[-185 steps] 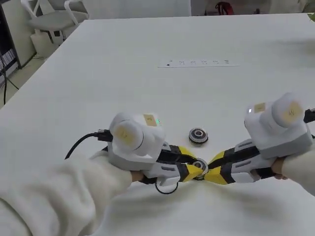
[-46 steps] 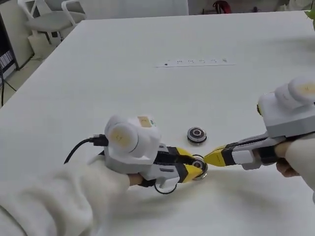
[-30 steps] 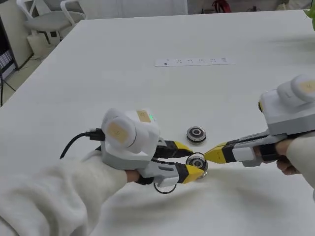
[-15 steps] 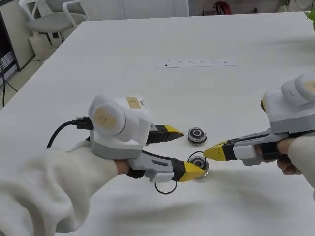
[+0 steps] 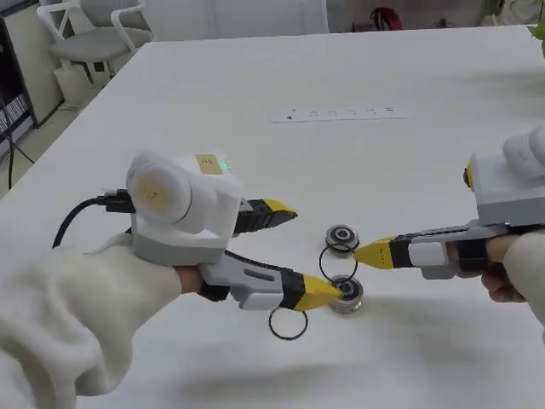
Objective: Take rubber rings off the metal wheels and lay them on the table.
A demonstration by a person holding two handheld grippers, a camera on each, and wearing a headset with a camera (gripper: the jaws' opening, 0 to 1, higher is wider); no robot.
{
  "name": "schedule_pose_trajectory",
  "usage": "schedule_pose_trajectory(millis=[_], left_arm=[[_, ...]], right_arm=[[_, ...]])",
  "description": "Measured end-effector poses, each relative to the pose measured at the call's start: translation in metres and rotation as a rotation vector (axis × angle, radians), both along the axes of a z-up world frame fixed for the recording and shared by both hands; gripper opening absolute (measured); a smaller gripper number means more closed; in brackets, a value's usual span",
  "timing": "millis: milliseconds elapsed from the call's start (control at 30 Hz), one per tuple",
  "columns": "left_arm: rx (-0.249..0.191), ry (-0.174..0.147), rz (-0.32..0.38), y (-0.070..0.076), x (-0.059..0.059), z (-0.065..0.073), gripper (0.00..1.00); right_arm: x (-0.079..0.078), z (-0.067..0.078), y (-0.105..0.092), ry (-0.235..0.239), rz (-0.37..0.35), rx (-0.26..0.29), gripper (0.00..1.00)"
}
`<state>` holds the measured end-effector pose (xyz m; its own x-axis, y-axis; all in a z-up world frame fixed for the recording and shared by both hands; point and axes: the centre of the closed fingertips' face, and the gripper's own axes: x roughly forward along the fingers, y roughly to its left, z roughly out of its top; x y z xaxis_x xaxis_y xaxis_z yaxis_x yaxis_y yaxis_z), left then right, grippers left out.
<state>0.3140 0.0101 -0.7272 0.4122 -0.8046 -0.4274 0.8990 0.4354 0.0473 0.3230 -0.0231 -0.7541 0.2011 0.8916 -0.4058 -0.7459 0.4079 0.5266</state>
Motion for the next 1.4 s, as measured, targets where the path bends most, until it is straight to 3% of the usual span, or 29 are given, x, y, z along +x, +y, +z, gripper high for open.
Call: schedule_pose_trajectory(millis=[200, 467, 667, 1400], left_arm=[[-0.033, -0.009, 0.057, 0.017, 0.002, 0.015, 0.78], [-0.05, -0.015, 0.119, 0.041, 0.0, 0.022, 0.8], [-0.062, -0.024, 0.137, 0.049, -0.003, 0.027, 0.8], [-0.059, 0.006, 0.178, 0.071, -0.024, 0.018, 0.82]], right_arm=[[-0.002, 0.002, 0.004, -0.001, 0.011, 0.004, 0.0], [-0.005, 0.007, 0.01, -0.013, 0.027, 0.014, 0.0], [-0.007, 0.012, 0.013, -0.024, 0.035, 0.024, 0.0], [-0.015, 0.021, 0.025, -0.039, 0.07, 0.043, 0.0]])
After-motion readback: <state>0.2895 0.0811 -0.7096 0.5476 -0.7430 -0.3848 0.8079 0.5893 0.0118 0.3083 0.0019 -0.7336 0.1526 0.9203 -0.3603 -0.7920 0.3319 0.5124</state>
